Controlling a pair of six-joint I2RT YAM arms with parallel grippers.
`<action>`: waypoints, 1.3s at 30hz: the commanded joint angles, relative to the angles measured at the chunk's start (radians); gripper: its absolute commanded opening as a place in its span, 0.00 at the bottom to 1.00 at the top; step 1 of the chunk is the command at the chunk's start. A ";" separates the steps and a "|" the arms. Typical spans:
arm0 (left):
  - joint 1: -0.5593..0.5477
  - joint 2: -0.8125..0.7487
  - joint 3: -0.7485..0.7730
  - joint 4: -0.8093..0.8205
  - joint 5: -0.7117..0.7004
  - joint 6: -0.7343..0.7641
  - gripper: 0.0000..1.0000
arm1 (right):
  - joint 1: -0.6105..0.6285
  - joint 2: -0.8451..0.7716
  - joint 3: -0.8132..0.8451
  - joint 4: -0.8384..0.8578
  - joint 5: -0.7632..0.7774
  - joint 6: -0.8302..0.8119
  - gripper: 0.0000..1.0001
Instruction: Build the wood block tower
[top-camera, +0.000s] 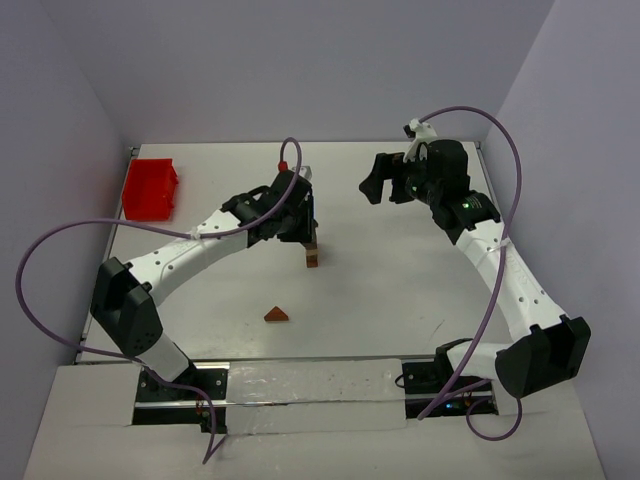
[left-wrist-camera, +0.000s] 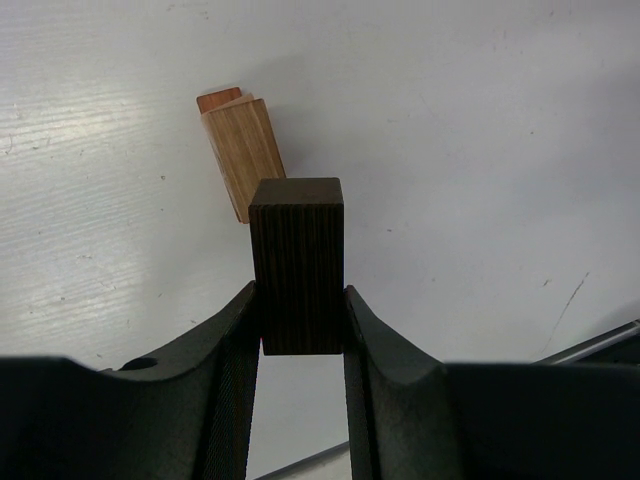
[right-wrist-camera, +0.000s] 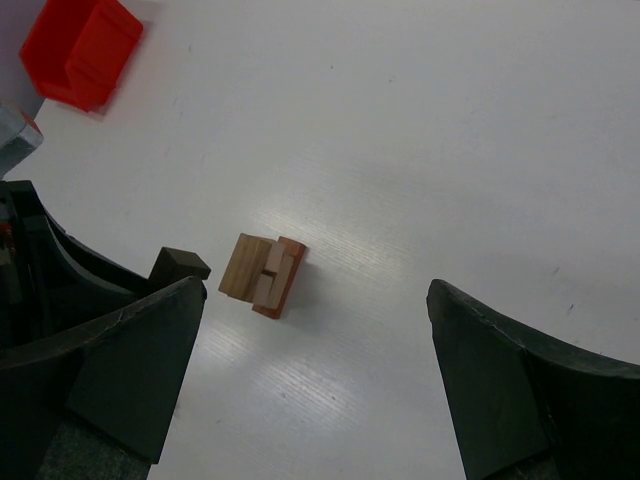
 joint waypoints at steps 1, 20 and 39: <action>-0.002 0.001 0.066 0.002 0.007 0.030 0.00 | 0.008 -0.024 -0.018 0.002 -0.006 -0.027 1.00; 0.103 -0.045 0.071 -0.075 0.172 0.055 0.00 | 0.009 -0.026 -0.015 -0.020 0.036 -0.012 1.00; 0.195 -0.075 0.003 -0.095 0.156 -0.030 0.00 | 0.008 -0.023 -0.015 -0.031 0.089 -0.021 1.00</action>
